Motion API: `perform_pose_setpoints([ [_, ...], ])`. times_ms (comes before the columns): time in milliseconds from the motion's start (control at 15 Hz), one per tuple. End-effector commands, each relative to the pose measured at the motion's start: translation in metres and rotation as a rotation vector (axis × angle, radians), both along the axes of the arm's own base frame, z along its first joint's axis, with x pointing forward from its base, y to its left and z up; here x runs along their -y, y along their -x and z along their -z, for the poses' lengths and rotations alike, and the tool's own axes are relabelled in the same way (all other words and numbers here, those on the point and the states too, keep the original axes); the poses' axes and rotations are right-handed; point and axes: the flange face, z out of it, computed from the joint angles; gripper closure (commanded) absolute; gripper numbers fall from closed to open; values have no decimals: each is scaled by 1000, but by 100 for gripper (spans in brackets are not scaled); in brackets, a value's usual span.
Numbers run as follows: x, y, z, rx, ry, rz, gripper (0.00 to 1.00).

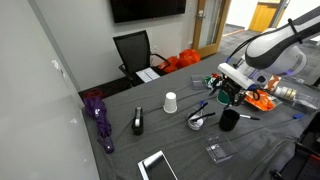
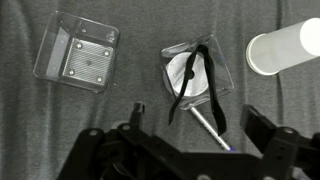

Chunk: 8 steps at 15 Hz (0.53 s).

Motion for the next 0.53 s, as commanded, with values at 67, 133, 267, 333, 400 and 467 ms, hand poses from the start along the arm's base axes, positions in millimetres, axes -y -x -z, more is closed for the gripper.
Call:
perform_pose_setpoints([
  [67,-12,-12,33,-72,21,132,0],
  [133,-15,-13,40,-89,20,158,0],
  [267,-19,-15,52,-116,16,204,0],
  [333,-22,-17,57,-121,11,223,0],
  [400,-24,-18,61,-127,6,246,0],
  [467,-25,-19,65,-136,4,267,0],
])
